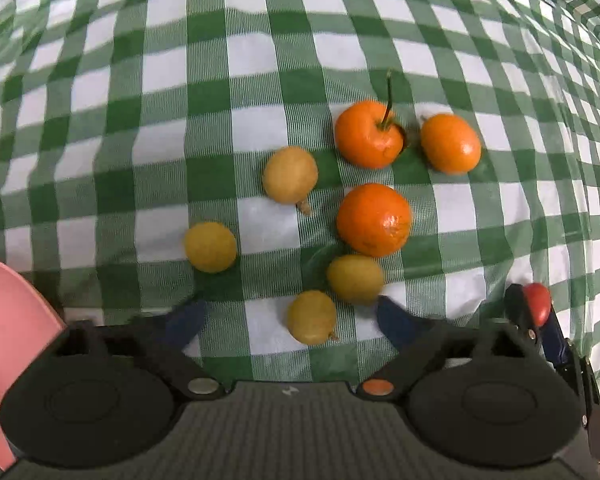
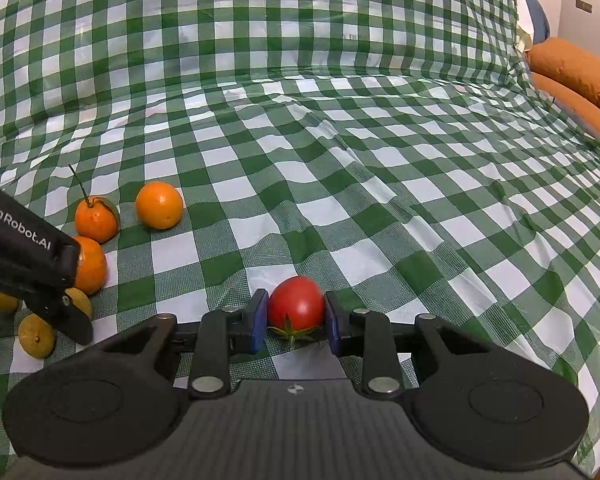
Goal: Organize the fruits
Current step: 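Grasp a yellow cherry tomato with the left tool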
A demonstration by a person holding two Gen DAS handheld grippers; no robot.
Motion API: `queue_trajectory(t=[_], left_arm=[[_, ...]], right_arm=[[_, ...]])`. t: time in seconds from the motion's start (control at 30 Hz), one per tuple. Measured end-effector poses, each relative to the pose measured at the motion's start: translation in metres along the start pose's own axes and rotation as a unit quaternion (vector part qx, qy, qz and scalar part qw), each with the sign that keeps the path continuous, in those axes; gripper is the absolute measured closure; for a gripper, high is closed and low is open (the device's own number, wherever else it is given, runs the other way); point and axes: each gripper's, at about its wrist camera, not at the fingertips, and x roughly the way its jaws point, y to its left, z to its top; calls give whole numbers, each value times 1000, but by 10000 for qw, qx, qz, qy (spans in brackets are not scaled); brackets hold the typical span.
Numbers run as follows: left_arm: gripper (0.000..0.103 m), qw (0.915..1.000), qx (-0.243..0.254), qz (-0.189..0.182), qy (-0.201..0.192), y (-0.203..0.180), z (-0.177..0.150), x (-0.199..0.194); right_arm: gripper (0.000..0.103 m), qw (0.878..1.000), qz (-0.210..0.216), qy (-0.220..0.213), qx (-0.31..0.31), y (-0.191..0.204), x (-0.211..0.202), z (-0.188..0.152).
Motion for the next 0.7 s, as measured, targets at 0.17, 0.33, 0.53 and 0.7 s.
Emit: queue_trajectory(t=[0.17, 0.33, 0.53, 0.7], left_arm=[[76, 9999, 31, -37, 114, 4, -5, -8], [76, 9997, -61, -71, -214, 19, -16, -22], [76, 9979, -2, -135, -634, 37, -46, -59], [76, 9947, 33, -32, -1031, 57, -90, -94]], right_arm=[[72, 10000, 4, -2, -7, 0, 1, 1], [72, 10000, 52, -26, 57, -2, -2, 1], [72, 9994, 56, -315, 164, 0, -13, 0], [72, 9976, 175, -658, -111, 4, -41, 3]])
